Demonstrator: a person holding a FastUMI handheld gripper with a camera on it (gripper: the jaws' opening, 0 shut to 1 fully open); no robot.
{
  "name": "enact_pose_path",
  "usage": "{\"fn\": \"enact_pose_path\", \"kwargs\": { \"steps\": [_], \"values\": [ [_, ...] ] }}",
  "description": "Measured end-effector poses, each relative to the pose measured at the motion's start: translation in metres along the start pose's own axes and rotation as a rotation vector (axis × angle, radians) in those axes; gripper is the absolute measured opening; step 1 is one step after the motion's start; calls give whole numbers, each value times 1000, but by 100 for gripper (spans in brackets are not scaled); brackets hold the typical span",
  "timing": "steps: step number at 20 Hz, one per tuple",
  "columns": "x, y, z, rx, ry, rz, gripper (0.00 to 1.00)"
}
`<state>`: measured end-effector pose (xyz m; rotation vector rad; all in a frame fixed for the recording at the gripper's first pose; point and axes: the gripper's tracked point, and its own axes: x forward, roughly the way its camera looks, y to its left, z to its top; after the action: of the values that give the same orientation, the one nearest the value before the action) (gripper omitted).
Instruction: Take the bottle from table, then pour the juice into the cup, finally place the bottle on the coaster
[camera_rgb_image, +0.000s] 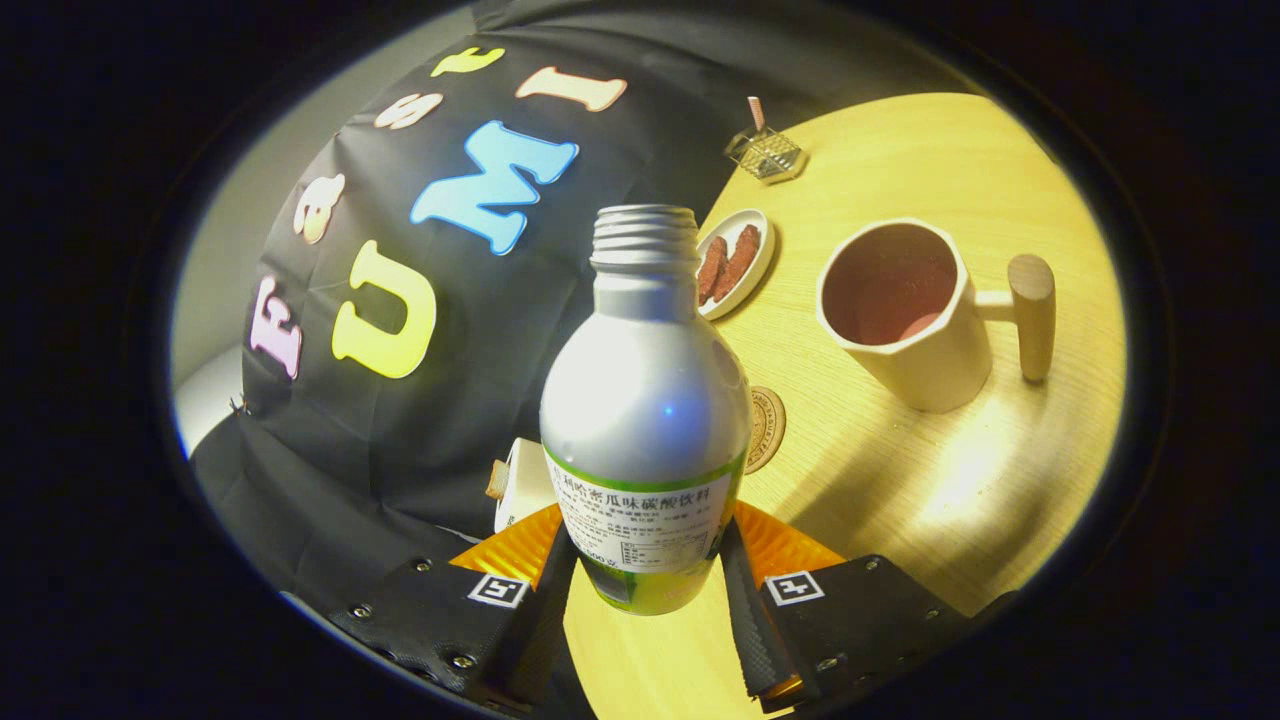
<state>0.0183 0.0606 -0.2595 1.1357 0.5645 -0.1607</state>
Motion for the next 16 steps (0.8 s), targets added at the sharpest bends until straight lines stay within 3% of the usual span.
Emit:
{"fn": "enact_pose_path", "kwargs": {
  "steps": [16],
  "values": [
    [6, -12, 13, 287, 88, -10, 71]
  ]
}}
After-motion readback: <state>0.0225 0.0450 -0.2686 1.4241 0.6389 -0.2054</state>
